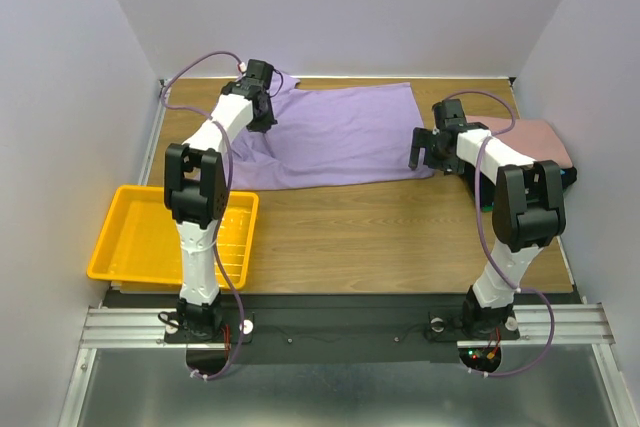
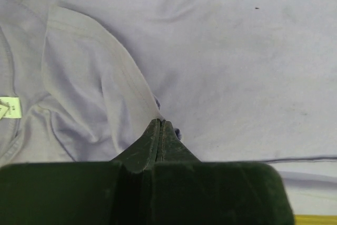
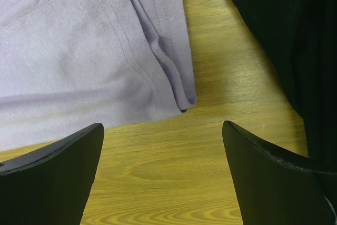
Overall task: Fold and stack the t-shirts
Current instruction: Fold the tshirt
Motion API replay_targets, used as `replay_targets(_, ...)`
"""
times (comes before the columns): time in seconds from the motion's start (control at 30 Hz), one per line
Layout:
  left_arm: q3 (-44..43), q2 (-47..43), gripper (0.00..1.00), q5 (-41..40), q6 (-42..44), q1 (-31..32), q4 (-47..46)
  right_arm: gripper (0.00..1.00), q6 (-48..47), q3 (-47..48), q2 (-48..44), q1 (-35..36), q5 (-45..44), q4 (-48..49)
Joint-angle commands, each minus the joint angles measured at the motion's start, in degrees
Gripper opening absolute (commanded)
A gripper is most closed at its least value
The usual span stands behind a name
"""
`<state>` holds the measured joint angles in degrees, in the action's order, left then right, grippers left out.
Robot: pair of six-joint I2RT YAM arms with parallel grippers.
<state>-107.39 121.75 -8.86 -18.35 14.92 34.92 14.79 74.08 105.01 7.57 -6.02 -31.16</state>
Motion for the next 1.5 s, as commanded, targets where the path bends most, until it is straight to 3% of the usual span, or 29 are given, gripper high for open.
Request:
replay_targets(0.0,-0.36,-1.78,0.00,3.06,0.50,0.02,-1.77,1.00,0.07,-0.43,-1.30,0.25,-0.22,1.54)
replay_targets(0.37,-8.43,6.64,0.00,6.22,0.07,0.02,-6.62,1.00,-0.11,-0.26,-1.12,0.25,0.31,1.45)
replay_targets(0.87,-10.91,12.72,0.00,3.59,-2.92,0.73,-11.10,1.00,0.24,0.10,-1.92,0.25,1.19,1.36)
replay_targets(0.93,-11.70,13.16,0.23,3.41,-2.92,0.73,-10.22,1.00,0.33,0.27,-2.18,0.25,1.28,1.45)
replay_targets(0.97,-11.70,13.07,0.55,4.11,-2.75,0.73,-10.13,1.00,0.42,0.45,-2.53,0.25,1.36,1.54)
replay_targets(1.0,-11.78,12.81,0.71,4.20,-2.74,0.73,-10.13,1.00,0.42,0.71,-2.62,0.25,1.97,1.45)
replay_targets(1.03,-11.79,11.94,0.95,4.47,-2.57,0.73,-10.31,1.00,0.51,0.80,-2.71,0.25,2.50,1.54)
replay_targets(1.27,-7.67,0.89,0.98,2.29,-1.87,0.64,-11.88,1.00,-0.90,2.20,-4.38,1.13,5.32,1.80)
replay_targets(1.37,-0.21,-4.58,0.98,-1.32,-3.35,-0.06,-13.29,1.00,-1.16,3.87,-3.15,2.79,5.76,2.33)
replay_targets(1.47,9.28,-10.65,0.98,0.58,-5.72,-2.78,-15.57,1.00,-0.29,5.71,-0.44,4.38,7.59,3.91)
